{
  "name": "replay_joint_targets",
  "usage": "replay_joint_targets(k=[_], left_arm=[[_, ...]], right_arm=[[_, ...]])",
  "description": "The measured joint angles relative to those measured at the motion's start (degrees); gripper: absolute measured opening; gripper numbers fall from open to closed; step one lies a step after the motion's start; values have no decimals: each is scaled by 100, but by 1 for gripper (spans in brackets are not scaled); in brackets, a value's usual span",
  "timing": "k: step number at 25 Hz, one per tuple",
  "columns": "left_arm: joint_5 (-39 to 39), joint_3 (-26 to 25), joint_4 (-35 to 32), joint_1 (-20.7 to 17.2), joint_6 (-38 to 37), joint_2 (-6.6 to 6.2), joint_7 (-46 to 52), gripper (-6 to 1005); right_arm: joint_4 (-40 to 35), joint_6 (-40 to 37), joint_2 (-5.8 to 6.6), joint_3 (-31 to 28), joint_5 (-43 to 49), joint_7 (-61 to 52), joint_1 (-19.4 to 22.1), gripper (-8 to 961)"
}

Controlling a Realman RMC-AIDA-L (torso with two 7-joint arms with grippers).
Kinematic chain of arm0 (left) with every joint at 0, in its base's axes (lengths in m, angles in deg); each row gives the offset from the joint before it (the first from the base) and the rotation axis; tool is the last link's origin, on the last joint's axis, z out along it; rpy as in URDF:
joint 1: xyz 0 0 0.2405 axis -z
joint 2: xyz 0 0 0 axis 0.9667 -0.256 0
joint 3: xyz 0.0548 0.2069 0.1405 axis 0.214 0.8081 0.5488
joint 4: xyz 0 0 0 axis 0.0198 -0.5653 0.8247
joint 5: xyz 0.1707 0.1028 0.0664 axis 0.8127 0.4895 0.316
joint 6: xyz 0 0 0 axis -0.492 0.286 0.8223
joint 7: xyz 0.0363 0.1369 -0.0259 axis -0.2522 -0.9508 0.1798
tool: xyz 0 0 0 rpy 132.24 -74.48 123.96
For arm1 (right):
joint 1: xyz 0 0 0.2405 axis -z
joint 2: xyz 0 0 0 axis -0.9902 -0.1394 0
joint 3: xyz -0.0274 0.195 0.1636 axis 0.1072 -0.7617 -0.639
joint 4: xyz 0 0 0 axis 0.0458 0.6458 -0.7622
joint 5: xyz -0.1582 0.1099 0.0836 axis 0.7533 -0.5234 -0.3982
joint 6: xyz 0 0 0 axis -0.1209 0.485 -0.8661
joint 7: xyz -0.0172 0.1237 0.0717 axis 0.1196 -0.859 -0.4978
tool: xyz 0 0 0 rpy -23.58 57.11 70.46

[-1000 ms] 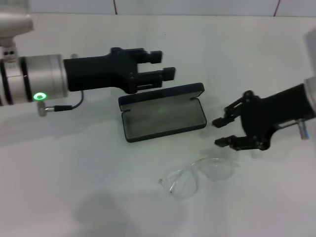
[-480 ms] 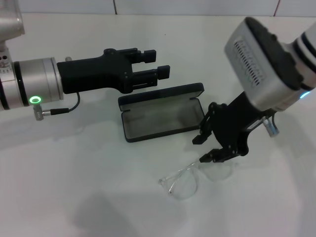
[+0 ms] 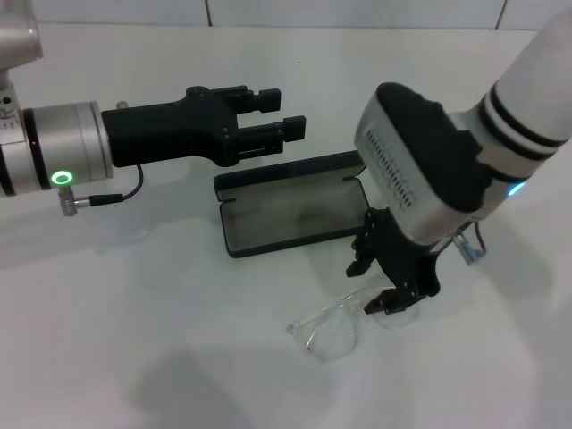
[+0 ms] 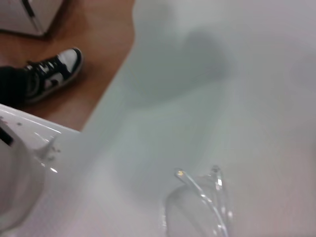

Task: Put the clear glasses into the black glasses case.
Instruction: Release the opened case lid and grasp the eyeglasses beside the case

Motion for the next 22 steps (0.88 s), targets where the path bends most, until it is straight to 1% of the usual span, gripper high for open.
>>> replay_joint_targets(k=[6, 10, 15, 22], left_arm=[[30, -1, 8, -28, 17, 2, -34, 621], [34, -10, 9, -38, 21, 3, -39, 621], [45, -10, 9, -41, 31, 11, -44, 621], [53, -9, 8, -31, 36, 11, -47, 621]], right_arm=[[17, 554, -5, 582, 38, -88, -7, 435], [42, 727, -6, 869, 40, -108, -17, 425], [61, 780, -5, 941, 25, -98, -13, 378], [63, 842, -5, 1025, -11, -93, 1, 340]])
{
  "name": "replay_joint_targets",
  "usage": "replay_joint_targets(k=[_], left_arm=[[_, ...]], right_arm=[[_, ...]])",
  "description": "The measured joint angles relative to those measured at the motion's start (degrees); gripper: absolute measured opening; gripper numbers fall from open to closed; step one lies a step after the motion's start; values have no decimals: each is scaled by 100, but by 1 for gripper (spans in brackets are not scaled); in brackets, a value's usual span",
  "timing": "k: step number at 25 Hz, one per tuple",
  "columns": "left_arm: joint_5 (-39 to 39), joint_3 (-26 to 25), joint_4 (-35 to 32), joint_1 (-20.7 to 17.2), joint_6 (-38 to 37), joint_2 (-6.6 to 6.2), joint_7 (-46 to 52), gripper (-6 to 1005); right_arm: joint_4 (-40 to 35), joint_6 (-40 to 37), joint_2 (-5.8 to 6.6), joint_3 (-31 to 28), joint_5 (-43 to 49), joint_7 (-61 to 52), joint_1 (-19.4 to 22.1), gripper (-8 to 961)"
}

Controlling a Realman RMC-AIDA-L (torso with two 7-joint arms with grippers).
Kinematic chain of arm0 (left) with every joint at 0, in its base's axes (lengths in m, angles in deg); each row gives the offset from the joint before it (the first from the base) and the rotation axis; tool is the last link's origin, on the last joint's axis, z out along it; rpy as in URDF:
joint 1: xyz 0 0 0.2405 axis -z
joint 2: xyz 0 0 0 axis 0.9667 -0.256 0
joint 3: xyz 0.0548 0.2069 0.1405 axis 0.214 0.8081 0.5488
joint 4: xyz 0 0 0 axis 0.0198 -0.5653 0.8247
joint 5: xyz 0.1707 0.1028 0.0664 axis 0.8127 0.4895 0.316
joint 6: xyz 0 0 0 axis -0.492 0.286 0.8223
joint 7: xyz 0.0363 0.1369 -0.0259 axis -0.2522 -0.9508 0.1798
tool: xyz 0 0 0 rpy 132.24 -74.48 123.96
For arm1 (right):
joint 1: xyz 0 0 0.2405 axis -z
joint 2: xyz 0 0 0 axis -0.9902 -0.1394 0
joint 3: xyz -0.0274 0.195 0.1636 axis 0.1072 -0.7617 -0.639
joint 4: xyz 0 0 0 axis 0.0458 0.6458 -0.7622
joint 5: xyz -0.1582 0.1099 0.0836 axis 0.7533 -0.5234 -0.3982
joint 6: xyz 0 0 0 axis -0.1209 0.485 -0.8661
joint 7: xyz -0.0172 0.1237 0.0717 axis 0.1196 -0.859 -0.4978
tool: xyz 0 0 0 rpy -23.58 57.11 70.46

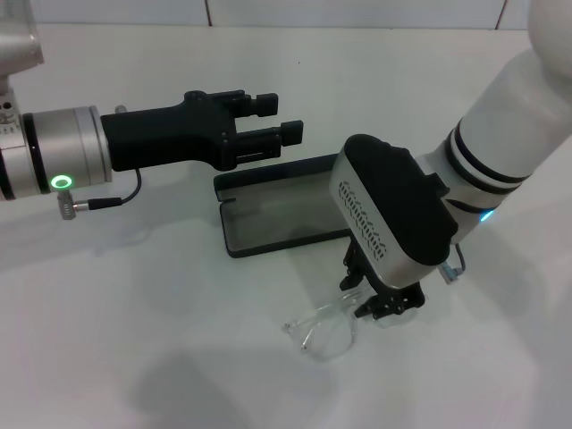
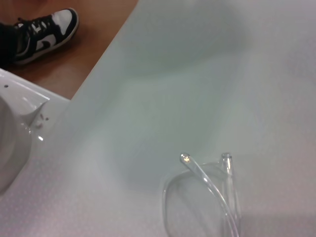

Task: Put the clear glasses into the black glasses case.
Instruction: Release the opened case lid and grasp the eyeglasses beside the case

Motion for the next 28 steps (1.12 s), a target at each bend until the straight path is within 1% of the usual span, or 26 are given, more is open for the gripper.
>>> replay_joint_targets(k=[4, 8, 12, 16, 18, 23, 25, 28], left_arm=[[3, 0, 0, 5, 0, -4, -3, 621], [1, 0, -1, 5, 4, -8, -13, 621], [-26, -1, -16, -9, 9, -22, -15, 621], [-36, -78, -17, -66, 2, -57, -17, 620], [-37, -188, -16, -109, -19, -60, -18, 620], [-45, -276, -13, -151, -29, -79, -52, 620], [-42, -283, -12, -152, -30, -79, -79, 620], [-5, -284, -9, -125, -24, -79, -85, 620]], right_arm=[[0, 129, 0, -5, -33, -19, 15, 311], [0, 146, 0, -37, -48, -22, 21, 227], [-29, 174, 0, -263, -59, -23, 80, 142], [-275, 348, 9, -672, 0, -23, 335, 95], [-513, 568, 24, -753, 48, -21, 568, 71], [-1102, 1163, 4, -659, 441, -19, 1093, 74], [-1166, 1239, 1, -601, 470, -18, 1151, 75], [-1119, 1237, 0, -541, 479, -35, 1124, 76]])
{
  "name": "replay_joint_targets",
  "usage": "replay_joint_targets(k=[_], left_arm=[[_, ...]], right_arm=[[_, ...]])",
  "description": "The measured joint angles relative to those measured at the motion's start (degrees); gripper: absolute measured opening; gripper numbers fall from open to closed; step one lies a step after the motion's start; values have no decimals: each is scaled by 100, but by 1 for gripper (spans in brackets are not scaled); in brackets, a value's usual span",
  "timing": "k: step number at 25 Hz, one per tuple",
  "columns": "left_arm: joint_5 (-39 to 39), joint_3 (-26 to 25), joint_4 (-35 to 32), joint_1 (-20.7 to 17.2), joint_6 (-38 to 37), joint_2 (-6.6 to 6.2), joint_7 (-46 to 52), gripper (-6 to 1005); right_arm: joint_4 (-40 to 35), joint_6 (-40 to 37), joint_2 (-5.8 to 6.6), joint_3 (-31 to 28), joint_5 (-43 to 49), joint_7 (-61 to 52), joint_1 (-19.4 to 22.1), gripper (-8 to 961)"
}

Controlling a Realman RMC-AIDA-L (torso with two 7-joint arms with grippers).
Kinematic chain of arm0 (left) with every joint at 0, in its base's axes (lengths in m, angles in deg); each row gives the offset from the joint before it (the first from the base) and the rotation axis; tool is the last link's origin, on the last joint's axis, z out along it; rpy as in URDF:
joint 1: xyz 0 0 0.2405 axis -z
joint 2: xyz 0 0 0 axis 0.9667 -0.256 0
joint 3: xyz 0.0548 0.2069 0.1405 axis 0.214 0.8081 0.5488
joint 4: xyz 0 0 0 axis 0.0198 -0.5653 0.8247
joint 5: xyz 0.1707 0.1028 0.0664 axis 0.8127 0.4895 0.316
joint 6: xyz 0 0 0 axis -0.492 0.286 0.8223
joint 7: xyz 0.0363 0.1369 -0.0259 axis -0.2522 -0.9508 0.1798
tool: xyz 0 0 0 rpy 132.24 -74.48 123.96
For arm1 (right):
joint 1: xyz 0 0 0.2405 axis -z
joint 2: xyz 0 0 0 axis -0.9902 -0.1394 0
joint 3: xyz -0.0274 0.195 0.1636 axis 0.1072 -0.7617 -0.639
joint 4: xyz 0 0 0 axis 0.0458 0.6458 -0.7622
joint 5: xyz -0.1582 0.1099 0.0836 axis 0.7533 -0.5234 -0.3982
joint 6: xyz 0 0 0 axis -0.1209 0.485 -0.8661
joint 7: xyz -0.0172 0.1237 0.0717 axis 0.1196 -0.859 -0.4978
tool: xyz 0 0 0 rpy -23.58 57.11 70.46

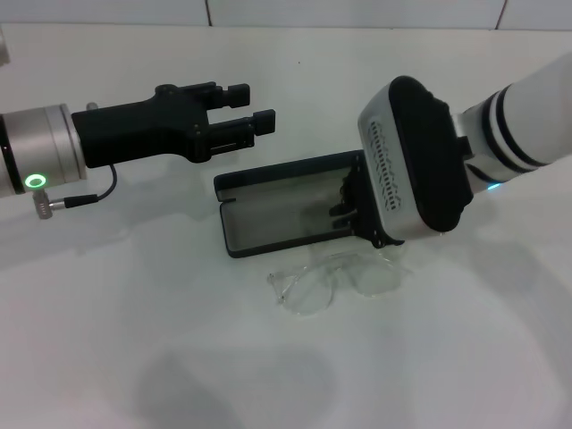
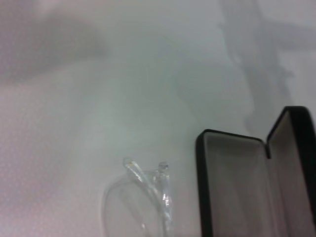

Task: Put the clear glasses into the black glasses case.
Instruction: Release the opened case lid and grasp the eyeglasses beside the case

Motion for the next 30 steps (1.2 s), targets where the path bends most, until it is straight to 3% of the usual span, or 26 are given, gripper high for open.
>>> replay_joint_targets(k=[5, 11, 19, 26, 30], left_arm=[[22, -4, 3, 15, 17, -4, -9, 620], [42, 4, 12, 32, 30, -14, -11, 620], [47, 19, 12, 61, 55, -38, -4, 620], [50, 17, 9, 40, 55, -66, -6, 619], [50, 21, 9, 79, 45, -75, 53, 619]], right_arm=[[41, -212, -1, 56, -92, -263, -105, 79], [131, -101, 0, 165, -116, -234, -122, 217], [370, 311, 0, 407, -217, -233, -178, 287], [196, -309, 9, -67, -438, -171, -185, 280], [419, -959, 15, -592, -654, -57, -421, 276]])
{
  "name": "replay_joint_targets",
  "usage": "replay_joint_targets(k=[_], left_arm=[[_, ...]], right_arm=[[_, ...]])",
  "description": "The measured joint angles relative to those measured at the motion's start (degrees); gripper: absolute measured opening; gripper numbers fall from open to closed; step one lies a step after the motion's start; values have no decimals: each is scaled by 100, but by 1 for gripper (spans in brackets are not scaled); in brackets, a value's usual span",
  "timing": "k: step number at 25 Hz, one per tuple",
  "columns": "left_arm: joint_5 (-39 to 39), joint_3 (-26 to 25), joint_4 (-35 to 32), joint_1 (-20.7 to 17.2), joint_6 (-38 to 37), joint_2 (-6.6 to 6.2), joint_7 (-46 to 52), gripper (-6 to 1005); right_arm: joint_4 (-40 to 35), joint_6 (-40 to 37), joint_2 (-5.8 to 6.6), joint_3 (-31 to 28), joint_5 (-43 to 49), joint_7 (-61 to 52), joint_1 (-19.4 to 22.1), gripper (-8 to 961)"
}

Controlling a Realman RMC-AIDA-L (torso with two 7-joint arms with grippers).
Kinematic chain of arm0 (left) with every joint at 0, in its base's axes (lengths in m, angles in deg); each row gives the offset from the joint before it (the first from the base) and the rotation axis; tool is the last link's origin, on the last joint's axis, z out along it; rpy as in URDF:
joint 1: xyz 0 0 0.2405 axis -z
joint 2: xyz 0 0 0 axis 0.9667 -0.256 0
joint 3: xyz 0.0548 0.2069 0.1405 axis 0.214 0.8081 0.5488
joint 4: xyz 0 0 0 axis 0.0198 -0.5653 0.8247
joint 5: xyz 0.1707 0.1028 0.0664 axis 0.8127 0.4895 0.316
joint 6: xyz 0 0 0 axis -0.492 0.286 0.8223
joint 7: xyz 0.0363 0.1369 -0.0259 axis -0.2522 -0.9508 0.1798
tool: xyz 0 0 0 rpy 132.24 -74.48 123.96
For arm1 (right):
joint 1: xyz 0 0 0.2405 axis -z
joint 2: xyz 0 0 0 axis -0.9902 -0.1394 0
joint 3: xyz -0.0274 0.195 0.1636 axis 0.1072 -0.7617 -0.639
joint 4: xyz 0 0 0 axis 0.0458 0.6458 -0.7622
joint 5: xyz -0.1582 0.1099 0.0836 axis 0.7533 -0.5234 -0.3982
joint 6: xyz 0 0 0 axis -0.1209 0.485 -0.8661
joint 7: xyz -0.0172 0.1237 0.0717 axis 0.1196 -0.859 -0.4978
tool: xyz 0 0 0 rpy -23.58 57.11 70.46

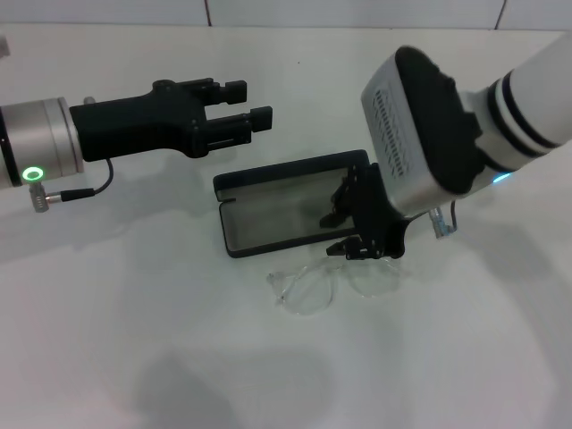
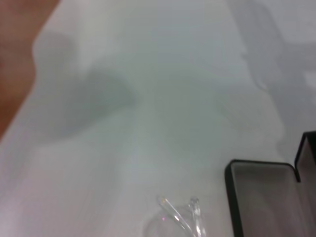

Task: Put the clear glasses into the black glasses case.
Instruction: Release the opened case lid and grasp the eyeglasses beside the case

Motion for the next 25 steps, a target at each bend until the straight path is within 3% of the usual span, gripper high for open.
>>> replay_joint_targets(k=[7, 25], left_arm=[[65, 7, 0, 40, -13, 12, 36, 619], [132, -2, 7, 50, 33, 38, 34, 619]], right_arm=[[1077, -199, -14, -200, -202, 70, -666, 268], [1480, 408, -15, 657, -297, 0, -831, 249]])
